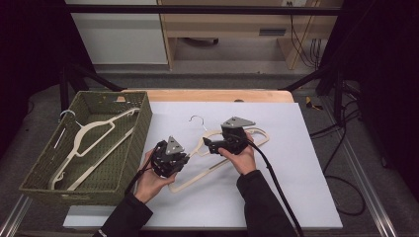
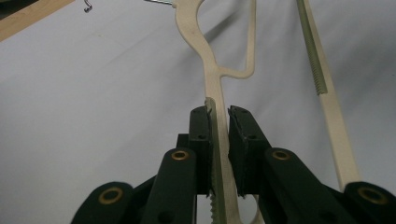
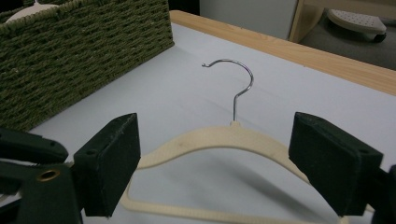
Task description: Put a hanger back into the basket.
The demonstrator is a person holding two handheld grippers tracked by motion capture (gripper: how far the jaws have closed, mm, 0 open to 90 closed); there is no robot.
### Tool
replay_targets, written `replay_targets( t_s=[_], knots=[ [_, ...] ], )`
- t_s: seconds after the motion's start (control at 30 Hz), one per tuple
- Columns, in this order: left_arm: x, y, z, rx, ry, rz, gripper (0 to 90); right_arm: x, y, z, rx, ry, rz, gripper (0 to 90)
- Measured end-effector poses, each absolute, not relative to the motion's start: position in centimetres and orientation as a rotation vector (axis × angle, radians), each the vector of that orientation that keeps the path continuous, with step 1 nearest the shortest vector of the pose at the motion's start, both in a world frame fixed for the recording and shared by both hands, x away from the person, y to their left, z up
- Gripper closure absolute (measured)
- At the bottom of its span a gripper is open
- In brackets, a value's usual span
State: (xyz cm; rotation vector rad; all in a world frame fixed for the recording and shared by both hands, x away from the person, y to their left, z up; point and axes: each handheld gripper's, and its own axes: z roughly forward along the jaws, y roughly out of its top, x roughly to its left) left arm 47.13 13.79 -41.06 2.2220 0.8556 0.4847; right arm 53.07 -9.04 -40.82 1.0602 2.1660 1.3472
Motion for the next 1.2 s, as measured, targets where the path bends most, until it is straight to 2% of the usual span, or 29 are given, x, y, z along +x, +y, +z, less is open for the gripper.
replay_targets(
  t_s=[0.43, 1.0, 1.2],
  knots=[
    [46.4, 13.6, -40.9, 2.214, 0.848, 0.489, 79.6, 56.4, -6.8, -41.5, 1.118, 2.151, 1.299, 28.2],
    [46.4, 13.6, -41.1, 2.216, 0.844, 0.500, 79.6, 58.9, -6.4, -43.0, 1.228, 2.191, 1.249, 57.0],
    [46.5, 13.5, -41.1, 2.217, 0.841, 0.497, 79.6, 59.3, -6.3, -43.7, 1.250, 2.208, 1.227, 64.6]
  ],
)
